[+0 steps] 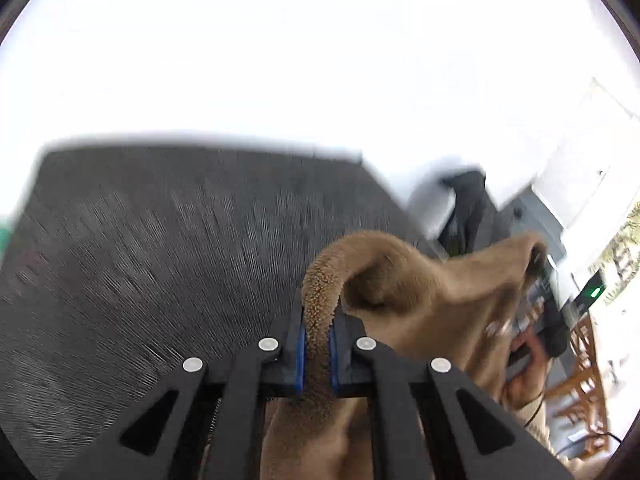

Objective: Fold clothes
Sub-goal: 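Close the left tool on a blanket edge while the right tool holds its corner, then lift the blanket up with both tools, spreading it between them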

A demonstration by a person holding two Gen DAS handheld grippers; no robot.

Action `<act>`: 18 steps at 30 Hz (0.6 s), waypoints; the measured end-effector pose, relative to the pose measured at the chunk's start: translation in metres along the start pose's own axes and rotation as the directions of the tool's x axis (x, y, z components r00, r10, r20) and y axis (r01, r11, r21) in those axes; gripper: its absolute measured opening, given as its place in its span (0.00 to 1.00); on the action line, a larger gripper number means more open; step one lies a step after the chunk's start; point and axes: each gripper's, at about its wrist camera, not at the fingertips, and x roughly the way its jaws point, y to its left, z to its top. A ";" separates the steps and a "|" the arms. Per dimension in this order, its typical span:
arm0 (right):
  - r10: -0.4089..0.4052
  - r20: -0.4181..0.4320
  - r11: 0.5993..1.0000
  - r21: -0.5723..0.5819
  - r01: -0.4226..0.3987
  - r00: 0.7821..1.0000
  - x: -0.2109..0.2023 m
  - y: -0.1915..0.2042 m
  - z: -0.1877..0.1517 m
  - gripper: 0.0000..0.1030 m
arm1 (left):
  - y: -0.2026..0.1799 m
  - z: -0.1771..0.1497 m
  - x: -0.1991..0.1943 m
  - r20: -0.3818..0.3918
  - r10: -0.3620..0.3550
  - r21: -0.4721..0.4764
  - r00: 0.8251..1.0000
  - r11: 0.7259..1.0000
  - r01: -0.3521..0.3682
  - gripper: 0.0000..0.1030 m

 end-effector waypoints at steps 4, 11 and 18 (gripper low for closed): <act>0.052 0.086 0.998 -0.025 -0.050 0.995 -0.025 0.019 0.024 0.10 | -0.017 0.016 -0.078 0.213 0.047 0.022 0.976 0.998 -0.053 0.09; 0.161 0.347 0.987 -0.074 -0.144 0.924 -0.101 0.051 0.104 0.10 | -0.047 0.020 -0.216 0.558 0.068 0.056 0.827 0.991 -0.120 0.09; 0.202 0.622 0.979 -0.157 -0.133 0.757 -0.198 0.072 0.185 0.10 | -0.107 -0.012 -0.346 0.802 0.049 0.107 0.595 0.969 -0.224 0.09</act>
